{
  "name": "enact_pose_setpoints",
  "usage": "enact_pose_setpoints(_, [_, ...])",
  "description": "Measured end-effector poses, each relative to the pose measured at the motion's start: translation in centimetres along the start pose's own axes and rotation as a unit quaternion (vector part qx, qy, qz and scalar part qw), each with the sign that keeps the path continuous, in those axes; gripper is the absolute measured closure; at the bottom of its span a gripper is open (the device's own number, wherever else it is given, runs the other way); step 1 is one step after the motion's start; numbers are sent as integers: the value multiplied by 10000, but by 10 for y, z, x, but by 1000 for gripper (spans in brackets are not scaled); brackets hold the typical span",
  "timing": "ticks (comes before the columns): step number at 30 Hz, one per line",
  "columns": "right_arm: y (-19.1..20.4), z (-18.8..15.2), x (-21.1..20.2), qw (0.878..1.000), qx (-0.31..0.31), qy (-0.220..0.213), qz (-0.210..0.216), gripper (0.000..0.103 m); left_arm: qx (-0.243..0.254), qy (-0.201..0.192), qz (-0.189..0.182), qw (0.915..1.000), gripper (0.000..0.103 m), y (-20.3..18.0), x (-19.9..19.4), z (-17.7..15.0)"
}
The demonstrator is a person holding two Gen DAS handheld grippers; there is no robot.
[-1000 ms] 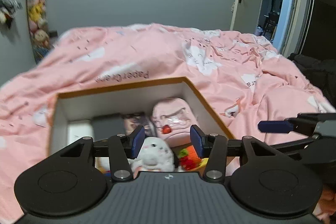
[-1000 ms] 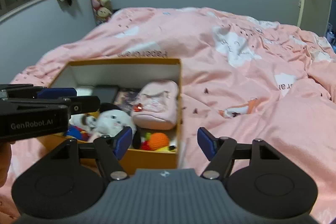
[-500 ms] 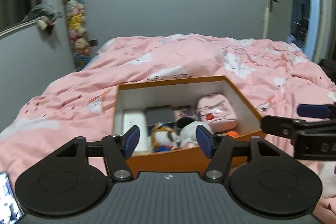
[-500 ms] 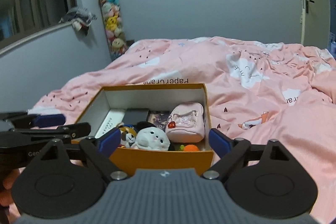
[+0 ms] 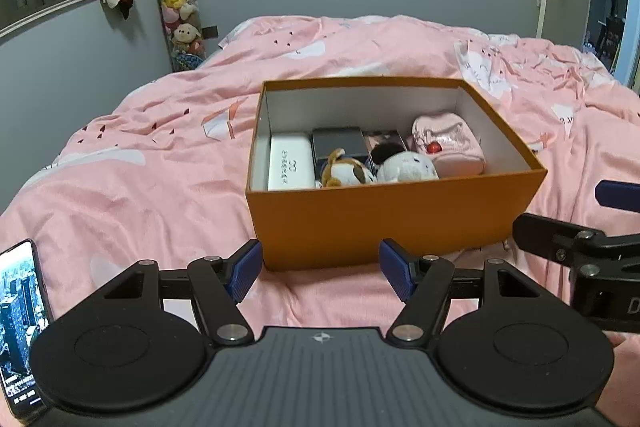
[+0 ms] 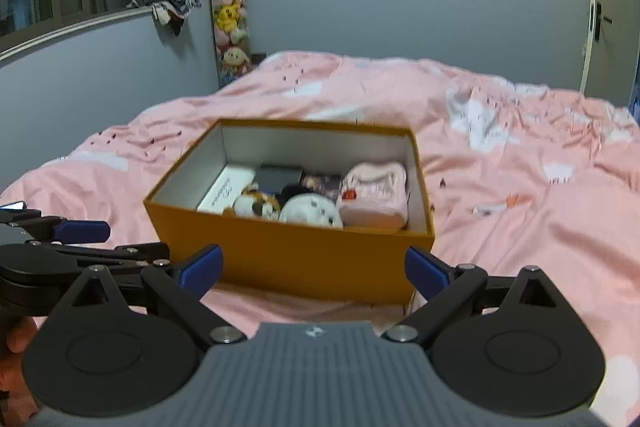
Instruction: Organize objects
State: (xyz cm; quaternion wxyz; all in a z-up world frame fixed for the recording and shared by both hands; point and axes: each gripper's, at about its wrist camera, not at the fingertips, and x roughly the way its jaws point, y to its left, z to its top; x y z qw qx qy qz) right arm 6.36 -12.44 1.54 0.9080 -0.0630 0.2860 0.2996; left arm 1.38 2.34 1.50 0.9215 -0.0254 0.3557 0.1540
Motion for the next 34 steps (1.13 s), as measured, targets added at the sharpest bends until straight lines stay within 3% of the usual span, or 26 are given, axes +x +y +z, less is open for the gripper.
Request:
enact_pose_setpoints(16, [-2,-12,5,9996,133,211,-107,2,-34,245,-100,9996,25,-3,3,-9])
enact_pose_setpoints(34, [-3,-13,10,9993,160,335,-100,2,77,150,-142,9998,25,-7,2,-10])
